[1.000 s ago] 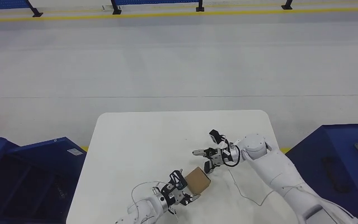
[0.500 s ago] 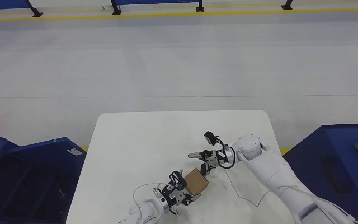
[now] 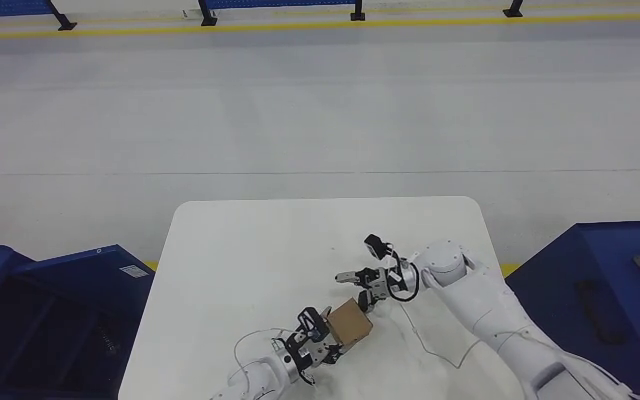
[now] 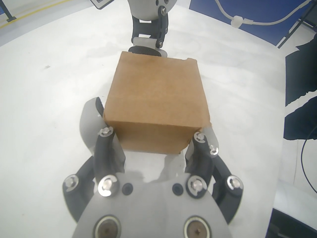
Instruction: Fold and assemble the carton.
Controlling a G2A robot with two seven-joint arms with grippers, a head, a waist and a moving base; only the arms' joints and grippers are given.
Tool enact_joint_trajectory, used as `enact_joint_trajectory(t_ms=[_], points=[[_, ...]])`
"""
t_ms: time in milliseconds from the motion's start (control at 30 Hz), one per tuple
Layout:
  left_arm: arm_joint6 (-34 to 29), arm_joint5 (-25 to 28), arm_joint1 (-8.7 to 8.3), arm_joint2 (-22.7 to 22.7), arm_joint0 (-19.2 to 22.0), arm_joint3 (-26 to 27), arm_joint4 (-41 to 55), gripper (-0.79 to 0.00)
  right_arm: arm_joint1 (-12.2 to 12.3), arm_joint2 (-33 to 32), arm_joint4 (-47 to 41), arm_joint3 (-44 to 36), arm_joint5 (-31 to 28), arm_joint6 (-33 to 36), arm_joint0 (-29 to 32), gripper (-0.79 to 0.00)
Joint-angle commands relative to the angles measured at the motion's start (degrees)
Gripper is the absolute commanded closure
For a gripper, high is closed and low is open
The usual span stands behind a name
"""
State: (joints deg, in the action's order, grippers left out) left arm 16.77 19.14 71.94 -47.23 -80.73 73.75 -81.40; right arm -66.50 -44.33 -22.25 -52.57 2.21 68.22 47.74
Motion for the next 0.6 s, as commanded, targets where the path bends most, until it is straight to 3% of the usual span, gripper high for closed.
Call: enact_joint_trajectory(t_ms=[0,133,167,200,267,367,467,567], points=[[0.19,0.44,-0.13,-0.45,-0.03,0.54,0.18,-0.345,0.29,-1.26,-0.8,0.4,-1.47,-0.32,0.22,-0.785],[-1.92,5.1,-0.48,-2.42,-0.9,4.06,6.79,-0.182,1.73,-6.11,-3.71,-0.07,-6.48,-1.24,2.26,-0.785],[-3.33,6.61,-0.58,-3.07,-1.38,5.49,9.77,-0.04,2.18,-7.49,-4.26,-0.67,-7.8,-1.64,3.02,-0.785],[-5.4,7.92,-0.67,-3.84,-1.8,7.01,13.32,0.0,2.62,-8.72,-4.62,-1.46,-8.94,-1.78,3.95,-0.785],[-11.22,9.73,-0.88,-5.25,-2.65,10.3,20.69,0.0,3.48,-11.0,-5.05,-3.49,-10.83,-2.23,6.04,-0.785],[-24.22,7.55,-1.0,-7.03,-3.53,14.39,35.09,0.0,4.58,-13.79,-5.05,-6.85,-11.96,-2.67,9.07,-0.785],[-39.96,-0.77,-0.9,-8.29,-2.28,17.28,50.0,0.0,5.33,-15.47,-4.38,-9.85,-11.04,-3.1,11.43,-0.785],[-50.66,-9.08,-0.7,-9.2,0.45,16.64,60.38,0.0,5.78,-16.56,-3.97,-11.87,-10.52,-3.72,13.22,-0.785]])
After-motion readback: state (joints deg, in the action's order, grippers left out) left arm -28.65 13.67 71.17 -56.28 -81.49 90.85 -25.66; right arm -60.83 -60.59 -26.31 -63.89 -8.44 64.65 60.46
